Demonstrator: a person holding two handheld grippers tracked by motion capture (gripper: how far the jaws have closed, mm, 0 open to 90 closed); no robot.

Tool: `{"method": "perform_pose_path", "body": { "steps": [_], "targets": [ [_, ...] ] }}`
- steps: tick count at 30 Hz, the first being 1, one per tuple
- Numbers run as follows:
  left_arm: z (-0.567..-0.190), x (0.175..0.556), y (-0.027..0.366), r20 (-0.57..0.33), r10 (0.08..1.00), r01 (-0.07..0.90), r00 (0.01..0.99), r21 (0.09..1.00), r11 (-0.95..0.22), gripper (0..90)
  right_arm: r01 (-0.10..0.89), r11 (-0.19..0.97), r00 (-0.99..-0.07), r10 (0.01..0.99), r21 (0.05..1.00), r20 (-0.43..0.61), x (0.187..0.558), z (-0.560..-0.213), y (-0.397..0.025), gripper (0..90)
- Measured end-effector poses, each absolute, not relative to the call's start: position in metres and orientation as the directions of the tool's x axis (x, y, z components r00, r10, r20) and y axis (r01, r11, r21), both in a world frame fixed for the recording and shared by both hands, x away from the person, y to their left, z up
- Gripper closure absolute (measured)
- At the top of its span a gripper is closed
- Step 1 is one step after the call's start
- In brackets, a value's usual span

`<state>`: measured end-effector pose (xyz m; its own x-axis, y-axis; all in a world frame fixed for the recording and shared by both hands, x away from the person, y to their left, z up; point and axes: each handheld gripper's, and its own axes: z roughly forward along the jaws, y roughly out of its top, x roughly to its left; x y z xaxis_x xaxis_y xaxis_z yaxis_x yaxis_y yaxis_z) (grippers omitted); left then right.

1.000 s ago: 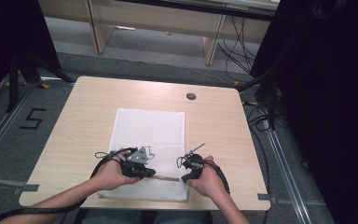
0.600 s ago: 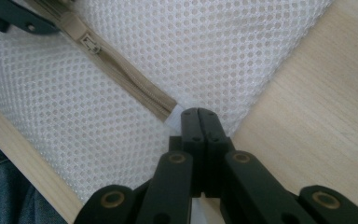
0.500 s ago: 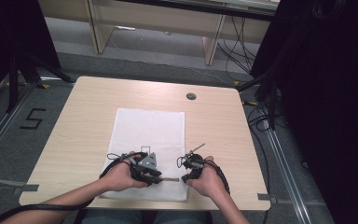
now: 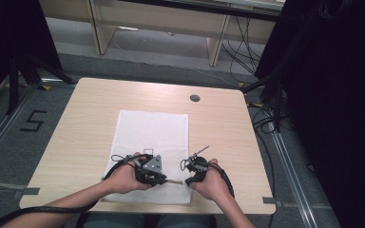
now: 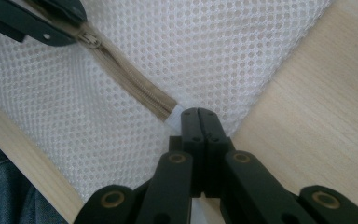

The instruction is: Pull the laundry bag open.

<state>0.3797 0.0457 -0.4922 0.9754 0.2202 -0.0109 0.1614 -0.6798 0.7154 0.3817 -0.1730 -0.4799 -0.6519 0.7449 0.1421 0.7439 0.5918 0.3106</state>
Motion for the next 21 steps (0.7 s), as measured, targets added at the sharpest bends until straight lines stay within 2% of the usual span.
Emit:
{"method": "perform_pose_path", "body": {
  "steps": [21],
  "targets": [
    [-0.4877,0.3736,0.0467,-0.041,0.222,0.185,0.974,0.704,-0.685,81.8,0.741,0.594,-0.656,0.741,0.314,0.144,0.3809,-0.4799,-0.1725,90.0]
  ]
}}
